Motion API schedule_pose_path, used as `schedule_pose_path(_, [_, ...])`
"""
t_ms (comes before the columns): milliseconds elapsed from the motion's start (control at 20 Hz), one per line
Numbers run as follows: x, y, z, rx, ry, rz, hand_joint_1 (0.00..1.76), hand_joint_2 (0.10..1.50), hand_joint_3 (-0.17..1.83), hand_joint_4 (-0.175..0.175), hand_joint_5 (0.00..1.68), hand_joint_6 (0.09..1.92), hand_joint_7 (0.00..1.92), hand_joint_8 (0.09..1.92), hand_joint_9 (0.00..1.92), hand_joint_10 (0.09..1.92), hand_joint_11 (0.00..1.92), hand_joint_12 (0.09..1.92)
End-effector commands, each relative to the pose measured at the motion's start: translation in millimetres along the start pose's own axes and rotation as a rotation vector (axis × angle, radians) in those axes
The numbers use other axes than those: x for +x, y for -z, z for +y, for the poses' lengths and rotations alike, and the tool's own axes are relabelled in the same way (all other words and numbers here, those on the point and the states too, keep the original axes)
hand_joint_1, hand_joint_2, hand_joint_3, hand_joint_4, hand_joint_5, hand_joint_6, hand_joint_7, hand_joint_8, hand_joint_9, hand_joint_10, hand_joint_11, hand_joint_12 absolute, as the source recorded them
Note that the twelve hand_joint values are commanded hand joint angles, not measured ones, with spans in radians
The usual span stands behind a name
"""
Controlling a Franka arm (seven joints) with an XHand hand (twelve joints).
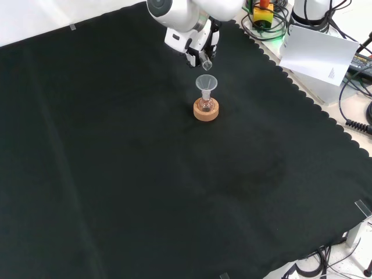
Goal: Pour the water from the graduated cylinder into the round-bottom flask.
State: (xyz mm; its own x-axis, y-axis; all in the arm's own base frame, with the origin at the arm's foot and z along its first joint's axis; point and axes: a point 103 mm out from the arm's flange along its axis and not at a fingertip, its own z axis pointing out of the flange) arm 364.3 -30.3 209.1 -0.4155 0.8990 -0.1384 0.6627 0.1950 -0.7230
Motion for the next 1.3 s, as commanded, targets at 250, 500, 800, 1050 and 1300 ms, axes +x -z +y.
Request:
schedule_pose_path(250, [1.1, 0.2, -2.5, 0.034, -0.035, -0.057, 1.16, 1.12, -0.01, -0.175, 0.99, 1.01, 1.28, 0.31, 1.46, 0.09, 1.31, 0.69])
schedule_pose_path(500, [2.7, 0.9, -2.1, 0.060, -0.048, -0.074, 1.16, 1.12, -0.01, -0.175, 0.99, 1.01, 1.28, 0.31, 1.46, 0.09, 1.31, 0.69])
schedule_pose_path(800, [3.6, 1.2, -1.4, 0.085, -0.071, -0.098, 1.16, 1.12, -0.01, -0.175, 0.99, 1.01, 1.28, 0.30, 1.46, 0.09, 1.31, 0.69])
schedule_pose_path(1050, [4.9, 4.5, -2.2, 0.099, -0.095, -0.121, 1.16, 1.12, -0.01, -0.175, 0.99, 1.01, 1.28, 0.30, 1.46, 0.09, 1.31, 0.69])
schedule_pose_path(1300, [5.5, 6.7, -3.4, 0.116, -0.121, -0.148, 1.16, 1.12, -0.01, -0.175, 0.99, 1.01, 1.28, 0.30, 1.46, 0.09, 1.31, 0.69])
